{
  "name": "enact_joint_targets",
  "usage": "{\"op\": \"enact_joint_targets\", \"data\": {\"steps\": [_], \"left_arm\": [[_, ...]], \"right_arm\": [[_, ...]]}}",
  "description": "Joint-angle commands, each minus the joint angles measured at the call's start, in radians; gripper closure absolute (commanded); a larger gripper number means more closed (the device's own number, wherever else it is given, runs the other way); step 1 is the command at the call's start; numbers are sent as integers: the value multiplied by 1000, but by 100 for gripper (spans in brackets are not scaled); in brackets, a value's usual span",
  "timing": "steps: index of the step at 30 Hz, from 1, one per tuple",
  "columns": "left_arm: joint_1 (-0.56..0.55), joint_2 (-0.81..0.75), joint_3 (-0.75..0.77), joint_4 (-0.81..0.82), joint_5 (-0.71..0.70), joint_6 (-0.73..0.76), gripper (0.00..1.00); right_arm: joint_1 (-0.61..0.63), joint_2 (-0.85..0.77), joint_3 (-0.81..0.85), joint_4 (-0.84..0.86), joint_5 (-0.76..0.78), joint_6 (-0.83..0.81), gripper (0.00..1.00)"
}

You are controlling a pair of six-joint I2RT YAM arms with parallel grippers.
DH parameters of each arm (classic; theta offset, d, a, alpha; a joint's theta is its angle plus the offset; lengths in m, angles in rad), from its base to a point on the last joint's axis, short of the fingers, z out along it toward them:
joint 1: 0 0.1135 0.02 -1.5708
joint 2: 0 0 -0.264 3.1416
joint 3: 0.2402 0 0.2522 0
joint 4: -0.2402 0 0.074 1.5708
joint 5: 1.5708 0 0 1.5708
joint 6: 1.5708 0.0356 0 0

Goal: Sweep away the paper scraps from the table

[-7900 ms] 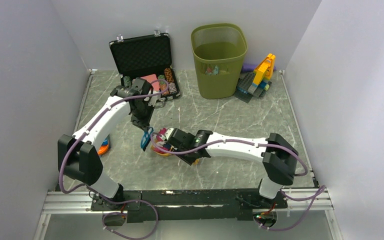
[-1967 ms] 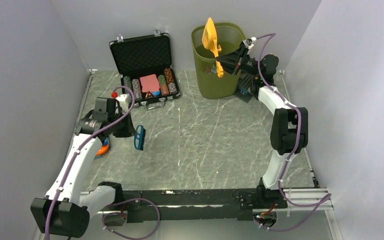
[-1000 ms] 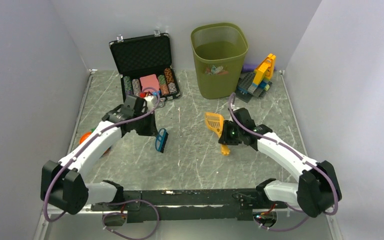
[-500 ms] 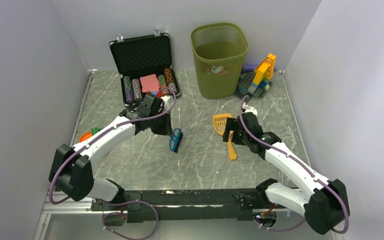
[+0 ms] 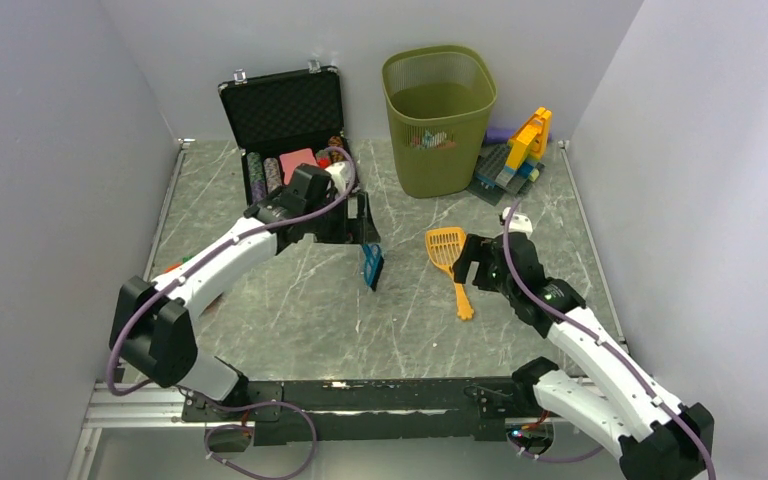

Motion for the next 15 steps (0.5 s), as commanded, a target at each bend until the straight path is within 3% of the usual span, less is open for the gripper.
{"op": "enact_joint_targets", "data": {"steps": [1, 9, 15], "left_arm": [[-2, -113, 19, -8, -161, 16, 1], [-2, -347, -109, -60, -344, 109, 1], [-2, -611, -357, 59, -399, 78, 1]], "right_arm": [[1, -46, 6, -29, 33, -1, 11], [0, -77, 67, -58, 34, -25, 10], [0, -167, 96, -42, 49, -41, 10]]}}
